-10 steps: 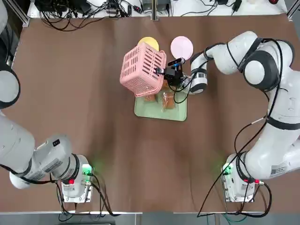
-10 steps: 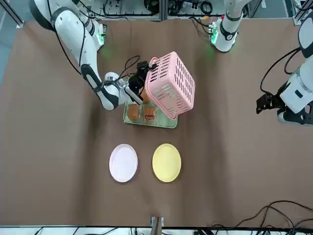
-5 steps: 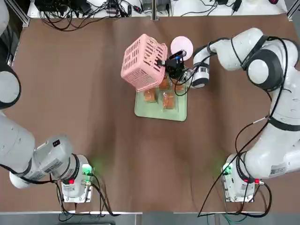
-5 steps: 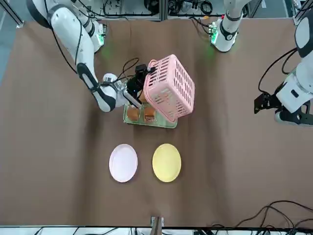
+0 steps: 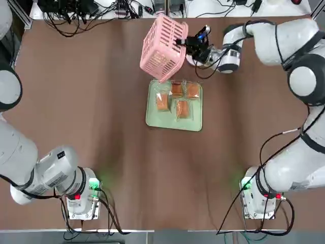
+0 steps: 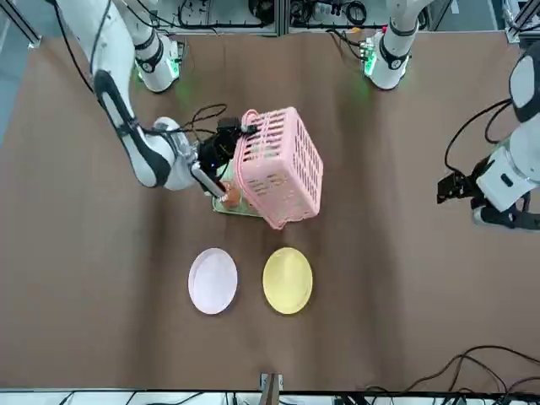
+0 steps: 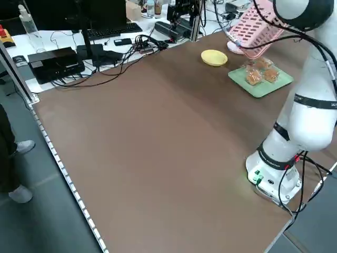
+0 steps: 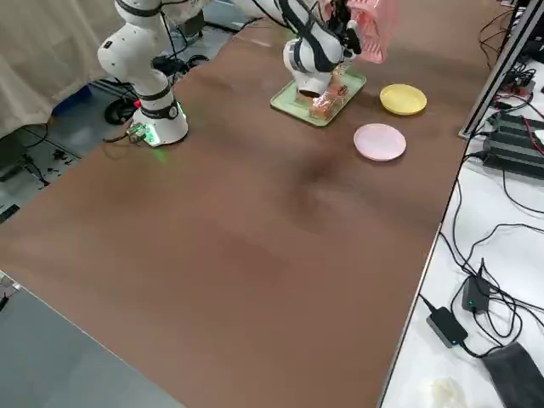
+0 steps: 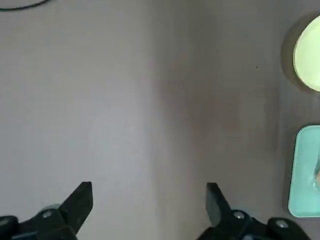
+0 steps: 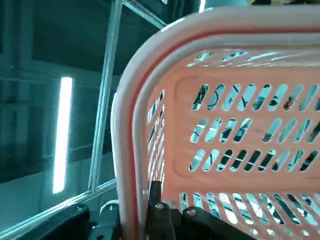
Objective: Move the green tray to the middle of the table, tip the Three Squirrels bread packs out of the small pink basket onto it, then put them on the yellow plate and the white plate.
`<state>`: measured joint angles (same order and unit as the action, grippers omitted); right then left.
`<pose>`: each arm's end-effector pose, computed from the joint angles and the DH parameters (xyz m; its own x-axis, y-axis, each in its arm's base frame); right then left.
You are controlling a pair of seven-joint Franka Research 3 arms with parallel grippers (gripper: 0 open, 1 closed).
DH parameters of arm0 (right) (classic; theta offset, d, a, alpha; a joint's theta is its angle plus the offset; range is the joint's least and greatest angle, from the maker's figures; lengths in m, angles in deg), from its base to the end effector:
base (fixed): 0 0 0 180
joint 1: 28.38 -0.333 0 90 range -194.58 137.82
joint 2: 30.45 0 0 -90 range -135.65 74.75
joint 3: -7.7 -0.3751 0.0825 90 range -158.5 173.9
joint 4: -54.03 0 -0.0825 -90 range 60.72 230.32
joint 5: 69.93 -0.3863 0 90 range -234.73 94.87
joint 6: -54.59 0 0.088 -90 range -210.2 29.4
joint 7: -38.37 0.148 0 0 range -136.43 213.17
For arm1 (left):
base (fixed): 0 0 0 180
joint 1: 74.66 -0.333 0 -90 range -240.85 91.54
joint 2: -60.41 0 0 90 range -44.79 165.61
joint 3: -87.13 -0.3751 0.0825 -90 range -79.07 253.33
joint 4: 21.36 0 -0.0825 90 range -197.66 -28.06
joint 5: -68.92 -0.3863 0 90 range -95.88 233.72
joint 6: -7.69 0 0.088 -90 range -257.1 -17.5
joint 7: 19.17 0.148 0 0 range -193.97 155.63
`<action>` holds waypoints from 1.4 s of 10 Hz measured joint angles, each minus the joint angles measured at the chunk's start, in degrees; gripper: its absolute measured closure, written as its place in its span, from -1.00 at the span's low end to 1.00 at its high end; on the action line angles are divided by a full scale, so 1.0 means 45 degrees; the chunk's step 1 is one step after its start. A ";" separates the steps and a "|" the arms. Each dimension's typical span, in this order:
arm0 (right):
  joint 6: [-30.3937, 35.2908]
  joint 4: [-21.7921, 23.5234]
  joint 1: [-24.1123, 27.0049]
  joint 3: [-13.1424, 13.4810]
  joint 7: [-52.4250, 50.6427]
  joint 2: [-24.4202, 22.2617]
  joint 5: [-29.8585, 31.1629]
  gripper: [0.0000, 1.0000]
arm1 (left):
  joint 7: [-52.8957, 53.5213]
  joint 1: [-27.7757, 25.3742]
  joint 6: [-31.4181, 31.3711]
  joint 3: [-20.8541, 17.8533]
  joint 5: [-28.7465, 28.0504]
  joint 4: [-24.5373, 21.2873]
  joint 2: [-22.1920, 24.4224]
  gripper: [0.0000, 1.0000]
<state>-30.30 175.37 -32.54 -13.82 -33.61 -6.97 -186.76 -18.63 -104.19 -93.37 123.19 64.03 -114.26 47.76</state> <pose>0.5076 0.3704 0.3911 0.9778 -0.0448 0.2048 0.2017 0.4674 -0.8607 0.6261 -0.0280 0.5258 0.9906 -0.1324 -0.0349 -0.1307 -0.9903 0.0465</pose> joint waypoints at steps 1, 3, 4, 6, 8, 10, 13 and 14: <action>-0.0619 0.0101 0.0145 0.0003 0.0649 -0.0614 0.0016 0.87 | 0.0000 0.0011 -0.0050 0.0023 0.0001 -0.0313 -0.0051 -1.00; -0.1996 0.0340 0.0432 0.0026 0.2000 -0.1758 0.0647 0.87 | 0.0000 0.0049 -0.0904 0.0114 0.0012 -0.1253 0.0017 -1.00; -0.2885 0.0357 0.0544 0.0106 0.2758 -0.2300 0.1395 0.87 | 0.0000 0.0064 -0.1827 0.0205 0.0061 -0.2124 0.0204 -1.00; -0.4024 0.0333 0.0730 0.1078 0.4493 -0.3477 0.4230 0.87 | -0.0015 0.0093 -0.3625 0.0390 0.0260 -0.4492 0.1047 -1.00; -0.4021 0.0330 0.0811 0.2742 0.5168 -0.3997 0.6984 0.87 | -0.0029 0.0097 -0.5616 0.0569 0.1251 -0.6880 0.2253 -1.00; -0.3921 0.0291 0.0779 0.4123 0.6248 -0.4351 0.9545 0.87 | -0.0998 0.0103 -0.6399 0.1949 0.2243 -0.7921 0.3152 -1.00; -0.3840 0.0080 0.0600 0.5913 0.7951 -0.4980 1.3832 0.87 | -0.5342 0.0281 -0.8095 0.5702 0.2315 -0.8904 0.3598 -1.00; -0.3825 -0.0060 0.0590 0.6137 0.8826 -0.5155 1.5374 0.87 | -0.6342 0.0293 -0.8486 0.6520 0.2321 -0.9107 0.3614 -1.00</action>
<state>-47.51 175.10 -29.88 13.79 6.11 -30.17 -117.58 -47.17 -102.87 -131.55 152.53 74.47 -155.24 64.02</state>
